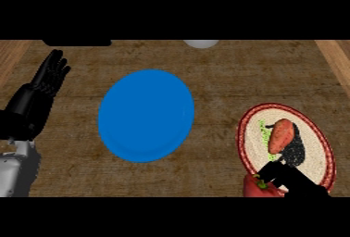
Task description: Pick the bell pepper from the placemat and place it in the plate
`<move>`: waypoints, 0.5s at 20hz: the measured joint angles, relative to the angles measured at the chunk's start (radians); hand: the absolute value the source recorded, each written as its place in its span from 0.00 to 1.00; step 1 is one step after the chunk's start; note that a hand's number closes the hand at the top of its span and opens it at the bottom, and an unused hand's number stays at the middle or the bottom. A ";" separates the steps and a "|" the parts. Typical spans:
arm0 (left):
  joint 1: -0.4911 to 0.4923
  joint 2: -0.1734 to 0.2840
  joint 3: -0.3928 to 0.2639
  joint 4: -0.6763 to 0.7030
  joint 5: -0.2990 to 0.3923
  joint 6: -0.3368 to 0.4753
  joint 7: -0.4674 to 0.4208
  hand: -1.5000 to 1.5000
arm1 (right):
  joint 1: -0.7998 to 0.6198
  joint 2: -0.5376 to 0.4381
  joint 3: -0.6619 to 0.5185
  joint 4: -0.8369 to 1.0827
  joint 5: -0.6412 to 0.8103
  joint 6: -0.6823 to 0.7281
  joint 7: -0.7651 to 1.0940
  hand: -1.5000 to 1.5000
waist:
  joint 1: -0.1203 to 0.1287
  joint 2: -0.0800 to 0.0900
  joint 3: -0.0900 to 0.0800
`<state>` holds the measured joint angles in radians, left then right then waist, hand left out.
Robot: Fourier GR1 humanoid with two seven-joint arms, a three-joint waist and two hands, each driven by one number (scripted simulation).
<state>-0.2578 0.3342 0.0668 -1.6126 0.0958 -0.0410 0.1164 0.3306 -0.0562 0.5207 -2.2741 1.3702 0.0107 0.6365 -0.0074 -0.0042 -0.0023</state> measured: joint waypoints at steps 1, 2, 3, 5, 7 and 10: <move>-0.011 -0.002 -0.001 0.009 -0.001 -0.002 -0.001 0.50 | -0.027 0.012 0.041 -0.011 0.011 0.011 0.024 1.00 | 0.001 0.001 0.000; -0.018 -0.002 0.002 0.016 0.002 -0.005 0.002 0.50 | -0.057 0.021 0.073 -0.020 0.017 0.026 0.049 1.00 | 0.003 0.002 0.000; -0.011 -0.004 0.003 0.015 0.002 -0.008 -0.004 0.50 | -0.091 0.029 0.105 -0.012 0.022 0.026 0.076 1.00 | 0.006 0.002 0.001; -0.018 -0.010 -0.001 0.014 -0.007 -0.002 0.000 0.50 | -0.181 0.039 0.169 0.008 0.030 0.046 0.159 1.00 | 0.010 0.003 0.001; -0.010 -0.022 -0.010 -0.001 -0.012 0.002 0.004 0.50 | -0.281 0.046 0.217 0.052 0.016 0.046 0.245 1.00 | 0.016 0.004 0.001; -0.021 -0.019 -0.006 -0.012 -0.009 -0.007 0.021 0.50 | -0.459 0.050 0.220 0.137 -0.042 0.053 0.338 1.00 | 0.021 0.005 0.001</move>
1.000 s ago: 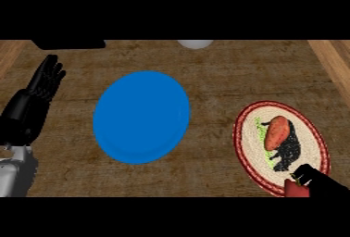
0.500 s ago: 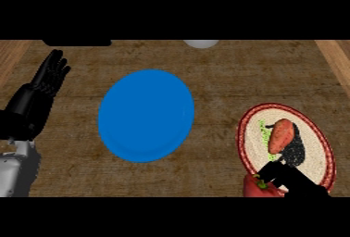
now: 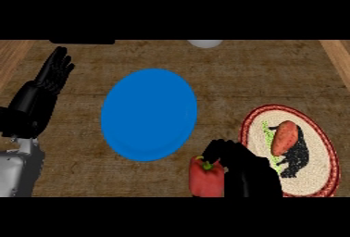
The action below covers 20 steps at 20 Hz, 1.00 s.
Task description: Pick the bell pepper from the placemat and place it in the plate
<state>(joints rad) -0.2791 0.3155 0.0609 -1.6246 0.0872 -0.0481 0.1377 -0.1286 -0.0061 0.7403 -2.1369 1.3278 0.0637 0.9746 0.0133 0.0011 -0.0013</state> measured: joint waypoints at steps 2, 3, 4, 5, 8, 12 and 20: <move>-0.006 0.010 0.015 0.004 0.012 -0.014 -0.001 0.50 | -0.113 0.001 -0.017 0.070 -0.061 -0.019 0.042 1.00 | 0.005 0.001 0.000; -0.008 0.007 0.014 0.005 0.010 -0.014 -0.002 0.50 | -0.165 0.001 -0.016 0.109 -0.091 -0.037 0.061 1.00 | 0.006 0.002 0.000; -0.007 -0.003 0.005 -0.001 0.005 -0.008 0.002 0.50 | -0.220 0.001 -0.033 0.153 -0.125 -0.050 0.067 1.00 | 0.010 0.002 0.000; -0.011 -0.006 0.002 -0.001 0.003 -0.007 0.005 0.50 | -0.271 0.002 -0.047 0.199 -0.161 -0.065 0.073 1.00 | 0.012 0.003 0.000; -0.011 -0.014 -0.002 0.011 -0.007 -0.007 -0.011 0.50 | -0.408 0.001 -0.080 0.332 -0.261 -0.120 0.088 1.00 | 0.018 0.004 0.000; -0.025 -0.020 -0.006 0.017 -0.014 -0.007 -0.013 0.50 | -0.556 0.001 -0.118 0.539 -0.366 -0.207 0.084 1.00 | 0.028 0.007 0.000; -0.044 -0.032 -0.015 0.028 -0.025 -0.010 -0.007 0.50 | -0.758 0.001 -0.097 0.959 -0.516 -0.396 0.037 1.00 | 0.044 0.011 0.001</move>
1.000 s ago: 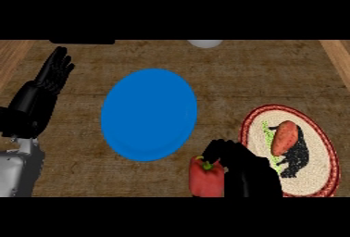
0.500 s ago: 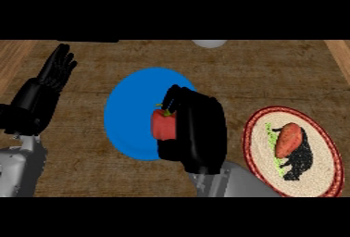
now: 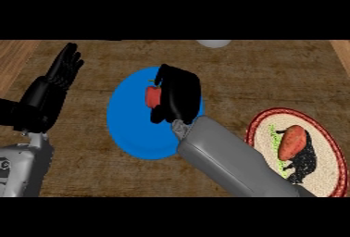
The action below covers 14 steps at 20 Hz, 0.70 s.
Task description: Pick the bell pepper from the placemat and place it in the plate
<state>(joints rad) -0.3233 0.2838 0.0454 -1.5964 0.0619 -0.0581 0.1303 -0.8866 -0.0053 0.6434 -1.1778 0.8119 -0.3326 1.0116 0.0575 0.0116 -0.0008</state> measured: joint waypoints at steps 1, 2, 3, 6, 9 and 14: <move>-0.005 -0.001 0.001 0.007 -0.001 -0.002 -0.006 0.50 | -0.023 0.000 0.008 0.049 -0.025 -0.023 -0.009 1.00 | 0.003 0.001 0.000; -0.016 -0.003 -0.001 0.011 -0.002 0.000 0.001 0.50 | -0.046 0.001 0.015 0.096 -0.054 -0.035 -0.016 1.00 | 0.005 0.002 0.000; -0.023 0.000 0.001 0.022 -0.002 -0.005 -0.005 0.50 | -0.066 0.001 0.020 0.134 -0.089 -0.046 -0.020 1.00 | 0.007 0.003 0.000; -0.034 -0.002 -0.003 0.021 -0.001 -0.012 -0.007 0.50 | -0.089 0.002 0.014 0.223 -0.156 -0.131 -0.031 0.00 | 0.021 0.007 0.000; -0.037 0.000 -0.003 0.020 0.000 -0.020 -0.006 0.50 | -0.098 0.002 0.028 0.296 -0.236 -0.208 -0.060 0.00 | 0.029 0.009 0.000; -0.042 -0.021 -0.020 0.031 -0.011 -0.016 -0.020 0.50 | -0.133 0.003 0.025 0.363 -0.375 -0.314 -0.153 0.00 | 0.049 0.016 0.001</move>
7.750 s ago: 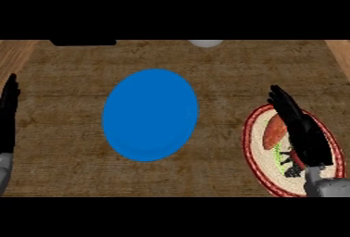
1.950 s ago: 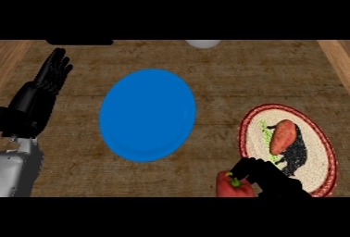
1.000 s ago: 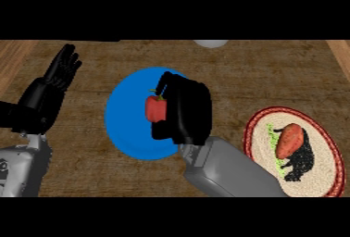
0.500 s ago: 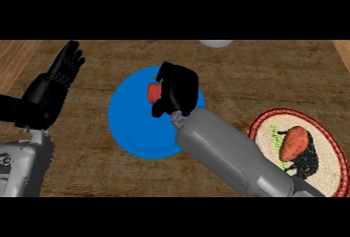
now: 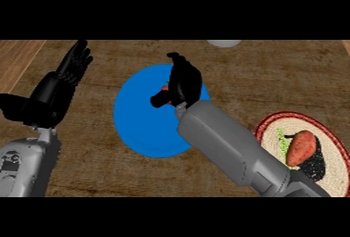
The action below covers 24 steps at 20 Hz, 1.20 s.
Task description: Pick the bell pepper from the placemat and place it in the plate
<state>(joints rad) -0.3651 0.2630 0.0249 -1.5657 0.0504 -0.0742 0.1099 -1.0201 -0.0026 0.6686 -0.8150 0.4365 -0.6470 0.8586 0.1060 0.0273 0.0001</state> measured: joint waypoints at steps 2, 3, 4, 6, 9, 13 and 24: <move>-0.006 -0.006 -0.004 0.004 0.001 -0.002 0.001 0.50 | -0.011 0.000 0.005 0.013 -0.031 -0.057 -0.042 0.00 | 0.003 0.000 0.000; -0.017 -0.002 0.001 0.004 0.003 -0.001 0.011 0.50 | -0.022 -0.001 0.004 0.015 -0.046 -0.083 -0.055 0.00 | 0.002 0.000 0.000; -0.016 -0.006 -0.004 0.000 -0.001 0.003 0.015 0.50 | -0.022 -0.001 -0.003 0.021 -0.058 -0.117 -0.081 0.00 | 0.001 -0.001 0.000; -0.012 -0.002 0.000 -0.004 0.003 -0.003 0.017 0.50 | -0.022 -0.001 -0.012 0.021 -0.084 -0.183 -0.124 0.00 | -0.001 -0.002 0.001; -0.004 -0.007 0.001 0.002 -0.007 0.005 0.005 0.50 | -0.016 -0.002 -0.019 -0.006 -0.142 -0.265 -0.178 0.00 | -0.011 -0.005 0.001; 0.027 0.002 0.016 -0.001 -0.004 0.000 -0.009 0.50 | 0.011 -0.003 -0.035 -0.040 -0.214 -0.351 -0.251 0.00 | -0.031 -0.011 0.000; 0.074 0.013 0.065 -0.009 -0.005 0.007 -0.006 0.50 | 0.304 -0.070 -0.114 -0.321 -0.273 -0.405 -0.445 0.00 | -0.104 -0.028 0.000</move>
<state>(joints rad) -0.2916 0.2764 0.0899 -1.5750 0.0459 -0.0667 0.1038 -0.7159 -0.0723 0.5548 -1.1364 0.1633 -1.0519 0.4136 0.0017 -0.0007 0.0005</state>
